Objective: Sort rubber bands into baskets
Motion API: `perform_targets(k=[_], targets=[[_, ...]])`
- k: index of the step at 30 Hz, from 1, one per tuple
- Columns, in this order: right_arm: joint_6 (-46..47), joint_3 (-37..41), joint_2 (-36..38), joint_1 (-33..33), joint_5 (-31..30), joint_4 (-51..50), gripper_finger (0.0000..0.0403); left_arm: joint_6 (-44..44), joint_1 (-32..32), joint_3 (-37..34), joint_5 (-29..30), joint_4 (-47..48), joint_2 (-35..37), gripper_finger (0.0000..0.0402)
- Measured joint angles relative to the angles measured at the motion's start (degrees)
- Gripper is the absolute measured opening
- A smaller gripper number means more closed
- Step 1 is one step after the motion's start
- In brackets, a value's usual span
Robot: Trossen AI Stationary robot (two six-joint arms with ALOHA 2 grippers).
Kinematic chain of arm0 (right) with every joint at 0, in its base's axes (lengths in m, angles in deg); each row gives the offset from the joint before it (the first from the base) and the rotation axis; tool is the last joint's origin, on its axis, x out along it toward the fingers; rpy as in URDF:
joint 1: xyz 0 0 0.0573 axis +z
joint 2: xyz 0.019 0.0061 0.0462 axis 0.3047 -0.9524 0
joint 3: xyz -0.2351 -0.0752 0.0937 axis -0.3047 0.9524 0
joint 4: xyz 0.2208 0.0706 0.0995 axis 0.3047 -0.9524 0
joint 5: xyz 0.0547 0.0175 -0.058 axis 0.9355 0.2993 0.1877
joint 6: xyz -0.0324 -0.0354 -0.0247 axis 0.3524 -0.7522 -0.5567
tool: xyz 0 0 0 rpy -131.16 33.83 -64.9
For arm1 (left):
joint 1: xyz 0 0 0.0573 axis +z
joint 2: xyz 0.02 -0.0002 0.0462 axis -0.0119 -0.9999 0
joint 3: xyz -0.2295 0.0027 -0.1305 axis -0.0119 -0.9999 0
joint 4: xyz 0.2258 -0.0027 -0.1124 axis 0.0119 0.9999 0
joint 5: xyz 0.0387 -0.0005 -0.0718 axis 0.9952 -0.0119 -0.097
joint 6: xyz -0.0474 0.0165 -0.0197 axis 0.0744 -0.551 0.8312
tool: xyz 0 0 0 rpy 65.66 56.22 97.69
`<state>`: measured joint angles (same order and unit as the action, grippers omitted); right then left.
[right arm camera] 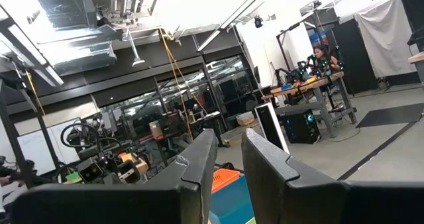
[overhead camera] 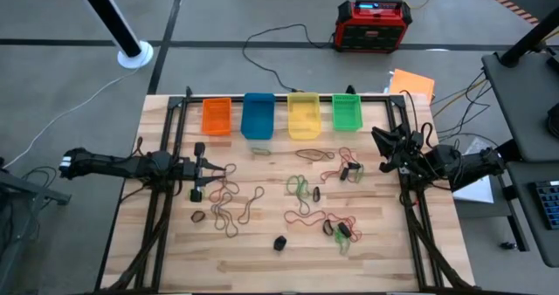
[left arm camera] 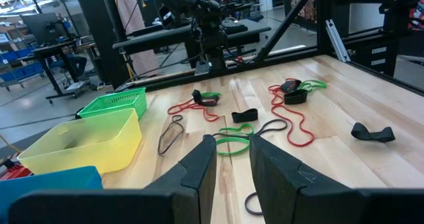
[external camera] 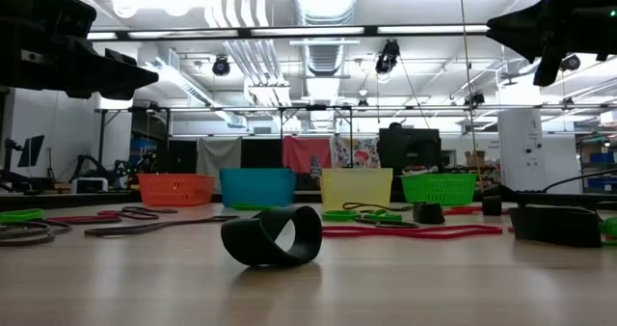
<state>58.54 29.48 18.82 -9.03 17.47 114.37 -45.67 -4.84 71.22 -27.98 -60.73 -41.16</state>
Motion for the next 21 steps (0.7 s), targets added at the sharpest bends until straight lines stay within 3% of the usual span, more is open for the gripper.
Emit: perform_targets(k=[6,10,12,21], targets=[[0.02,0.01,0.02,0.0,-0.01,0.02,0.0068,0.56,-0.01,-0.02,0.0,-1.21,-0.02,0.0077],[0.0,0.01,0.02,0.0,0.0,0.02,0.0068,16.43,-0.04,-0.02,-0.18,-10.66,0.03,0.0077],[0.0,0.02,0.0,0.0,-0.02,0.11,0.0068,20.06,0.01,-0.02,1.0,-15.01,0.01,0.0077],[3.23,0.02,-3.49,-0.11,-1.47,2.14,0.0068,18.75,0.01,-0.02,1.55,-28.3,0.11,0.0077]])
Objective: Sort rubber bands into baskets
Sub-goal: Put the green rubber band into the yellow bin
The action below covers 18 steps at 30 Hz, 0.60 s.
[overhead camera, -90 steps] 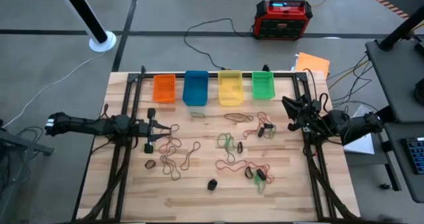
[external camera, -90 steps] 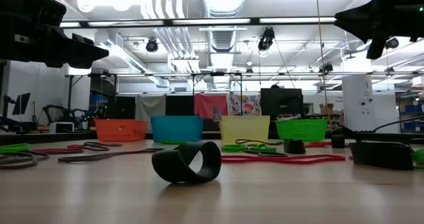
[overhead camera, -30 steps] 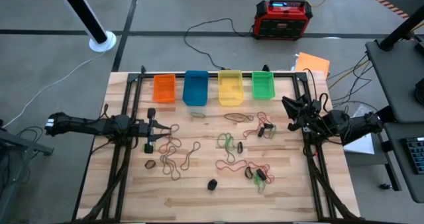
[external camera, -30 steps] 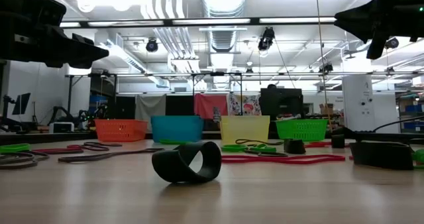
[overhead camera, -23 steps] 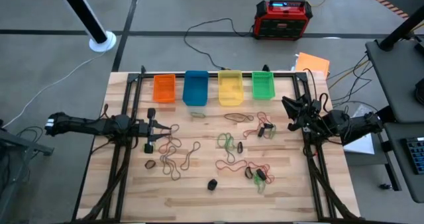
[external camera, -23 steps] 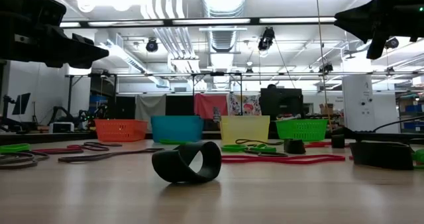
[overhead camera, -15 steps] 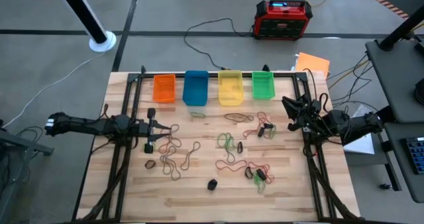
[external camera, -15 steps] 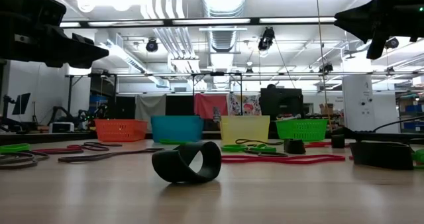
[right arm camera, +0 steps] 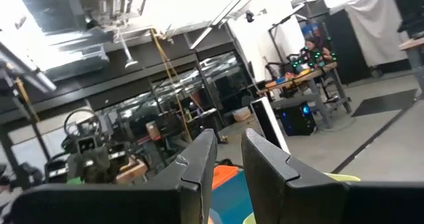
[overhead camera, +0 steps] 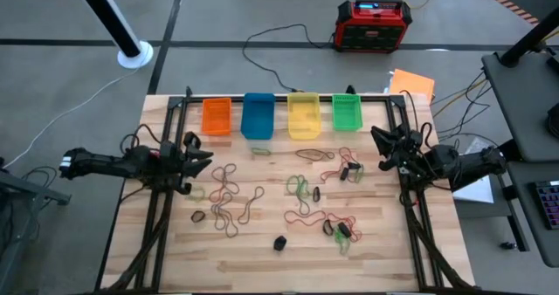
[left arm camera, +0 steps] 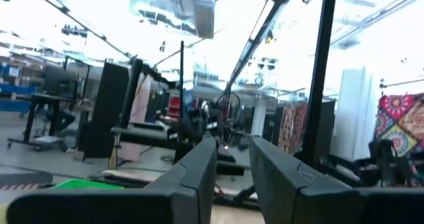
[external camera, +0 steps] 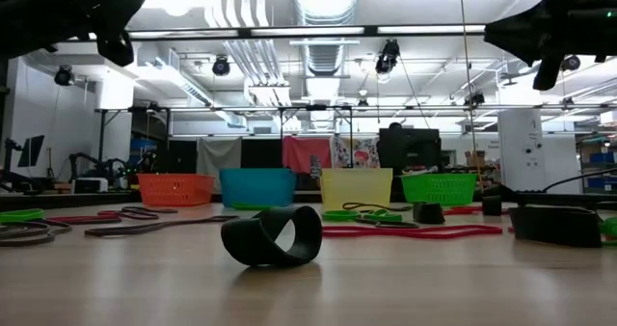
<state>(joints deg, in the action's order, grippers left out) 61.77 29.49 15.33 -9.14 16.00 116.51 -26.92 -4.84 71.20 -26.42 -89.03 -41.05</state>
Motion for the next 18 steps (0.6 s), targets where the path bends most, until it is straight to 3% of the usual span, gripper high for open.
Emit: perform_targets(k=[3,7,10,14,18], targets=[[-0.62,-0.22,-3.99,0.0,1.45,2.53,0.0068,-0.5,-0.01,0.0,0.81,0.43,-0.8,0.0077],[-6.35,-4.06,-11.36,0.0,1.21,2.31,0.0068,0.85,0.0,0.0,9.6,0.85,-4.07,0.0077],[-9.04,-8.77,-17.4,0.0,-2.98,1.31,0.0068,0.84,0.0,0.44,13.52,1.79,-7.03,0.0077],[-10.44,-16.99,-24.13,-0.02,-6.48,-9.18,0.0068,1.65,-0.01,3.49,13.55,3.42,-11.63,0.0077],[-6.22,-26.36,-29.72,-0.02,-7.06,-24.76,0.0068,2.5,0.0,9.49,13.56,10.25,-17.3,0.0077]])
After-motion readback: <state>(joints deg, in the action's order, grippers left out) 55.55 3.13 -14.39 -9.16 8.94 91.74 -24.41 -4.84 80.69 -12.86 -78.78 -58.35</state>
